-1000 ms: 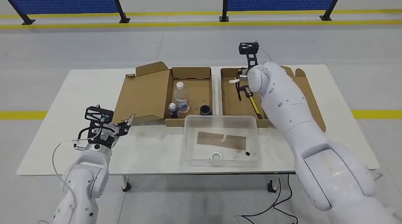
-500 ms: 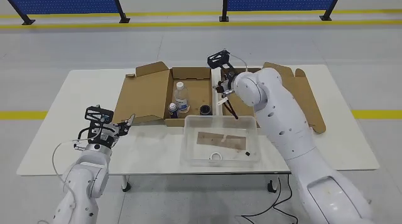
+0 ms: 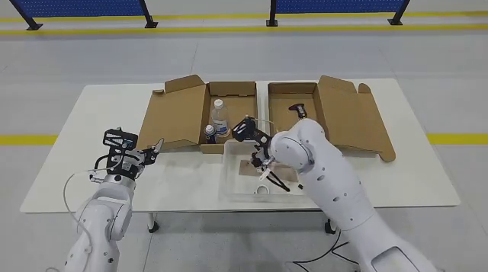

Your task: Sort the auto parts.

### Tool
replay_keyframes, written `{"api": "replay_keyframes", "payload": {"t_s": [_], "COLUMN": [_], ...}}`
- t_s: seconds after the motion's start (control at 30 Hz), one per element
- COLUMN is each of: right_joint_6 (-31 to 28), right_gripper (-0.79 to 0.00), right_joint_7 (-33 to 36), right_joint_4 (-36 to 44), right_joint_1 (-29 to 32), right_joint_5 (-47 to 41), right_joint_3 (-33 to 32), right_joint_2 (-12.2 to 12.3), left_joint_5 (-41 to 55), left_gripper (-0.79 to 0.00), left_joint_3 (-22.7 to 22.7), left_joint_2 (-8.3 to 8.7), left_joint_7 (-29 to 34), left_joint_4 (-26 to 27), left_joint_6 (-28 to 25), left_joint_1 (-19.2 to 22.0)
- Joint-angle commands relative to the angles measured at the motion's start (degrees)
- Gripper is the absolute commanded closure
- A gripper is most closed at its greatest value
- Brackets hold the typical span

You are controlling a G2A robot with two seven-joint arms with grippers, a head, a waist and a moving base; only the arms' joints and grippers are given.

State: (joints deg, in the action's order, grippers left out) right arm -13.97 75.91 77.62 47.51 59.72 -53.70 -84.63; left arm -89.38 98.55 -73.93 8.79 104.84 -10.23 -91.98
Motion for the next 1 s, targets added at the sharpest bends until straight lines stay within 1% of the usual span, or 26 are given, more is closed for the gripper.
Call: {"api": "replay_keyframes", "payload": {"t_s": [0.0, 0.27, 0.4, 0.63, 0.97], "right_joint_6": [0.16, -0.48, -1.12, -2.13, -2.61], "right_gripper": [-0.357, -0.351, -0.357, -0.357, -0.351], "right_joint_7": [-0.03, 0.89, 1.20, 2.15, 2.41], "right_joint_4": [-0.89, -4.63, -5.59, -3.71, -1.79], "right_joint_1": [0.18, 0.34, 1.05, 2.41, 5.14], "right_joint_5": [0.19, 3.75, 3.54, 2.97, 4.76], "right_joint_3": [0.31, 3.25, 3.54, 3.19, 2.86], "right_joint_2": [0.04, 0.11, 0.28, 0.84, 1.87], "left_joint_5": [0.00, 0.00, 0.00, 0.00, 0.00], "left_gripper": [-0.785, -0.785, -0.785, -0.785, -0.785], "left_joint_3": [0.00, 0.00, 0.00, 0.00, 0.00], "left_joint_2": [0.00, 0.00, 0.00, 0.00, 0.00], "left_joint_7": [0.00, 0.00, 0.00, 0.00, 0.00], "left_joint_4": [0.00, 0.00, 0.00, 0.00, 0.00], "left_joint_6": [0.00, 0.00, 0.00, 0.00, 0.00], "left_joint_1": [0.00, 0.00, 0.00, 0.00, 0.00]}}
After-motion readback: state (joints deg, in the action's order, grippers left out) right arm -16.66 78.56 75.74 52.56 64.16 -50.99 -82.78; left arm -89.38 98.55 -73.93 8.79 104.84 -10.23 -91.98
